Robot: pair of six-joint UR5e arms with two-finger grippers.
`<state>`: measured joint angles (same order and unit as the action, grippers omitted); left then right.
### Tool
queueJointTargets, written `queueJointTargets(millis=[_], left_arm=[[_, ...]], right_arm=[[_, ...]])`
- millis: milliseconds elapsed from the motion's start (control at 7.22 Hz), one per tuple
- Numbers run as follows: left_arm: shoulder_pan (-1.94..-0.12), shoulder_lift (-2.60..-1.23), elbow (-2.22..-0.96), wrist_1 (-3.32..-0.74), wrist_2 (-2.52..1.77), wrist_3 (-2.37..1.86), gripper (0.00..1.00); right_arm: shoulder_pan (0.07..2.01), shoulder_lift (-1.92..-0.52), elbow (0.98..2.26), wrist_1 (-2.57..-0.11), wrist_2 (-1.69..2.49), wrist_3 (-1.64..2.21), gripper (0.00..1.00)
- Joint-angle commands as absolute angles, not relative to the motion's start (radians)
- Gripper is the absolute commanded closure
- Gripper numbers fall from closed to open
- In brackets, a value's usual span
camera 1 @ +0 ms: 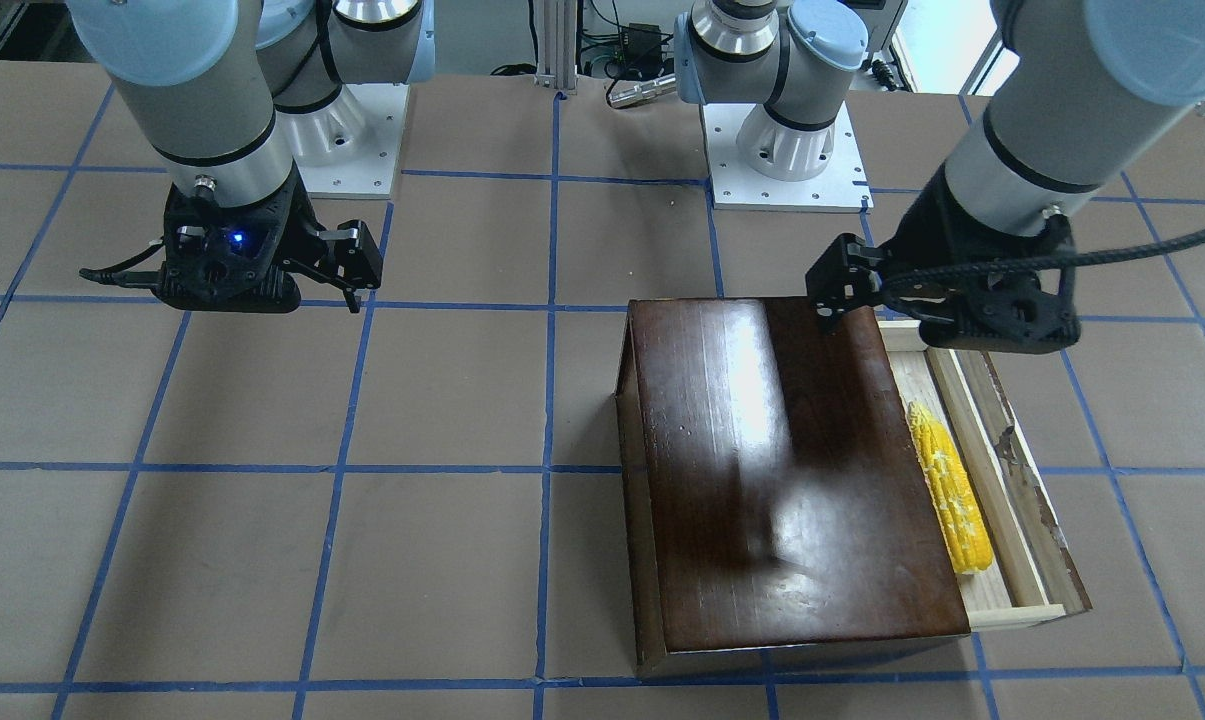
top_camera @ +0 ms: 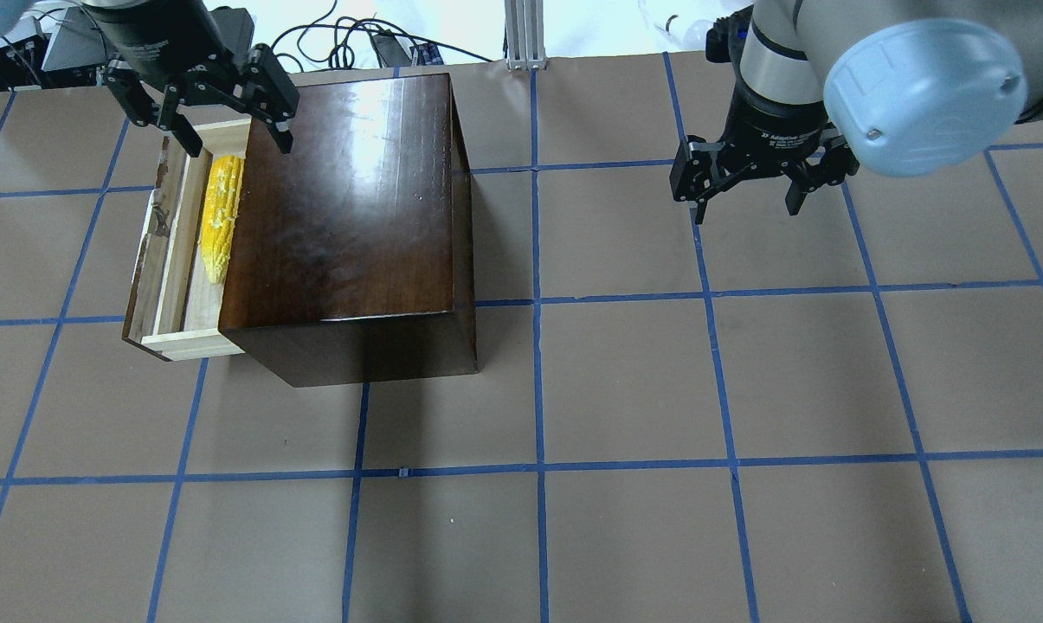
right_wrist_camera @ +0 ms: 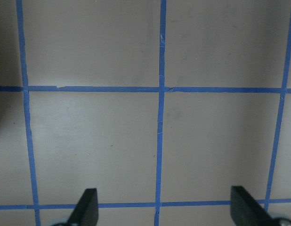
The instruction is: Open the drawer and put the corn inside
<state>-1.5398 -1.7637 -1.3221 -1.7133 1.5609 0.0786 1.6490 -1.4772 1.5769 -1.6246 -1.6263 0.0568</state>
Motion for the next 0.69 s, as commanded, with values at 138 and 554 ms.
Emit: queueJointTargets(millis=[138,554], left_arm=[[-1.585,-1.674,-1.478,-1.623,1.572,0.071,0.00],[-1.585,-1.605,-1.569,-1.609,1.603,0.072,0.00]], right_arm=[[1.649,-1.477,1.577,-1.624,-1.628,0.057,0.00],[1.649,-1.477,1.577,-1.626,-1.629,0.057,0.00]])
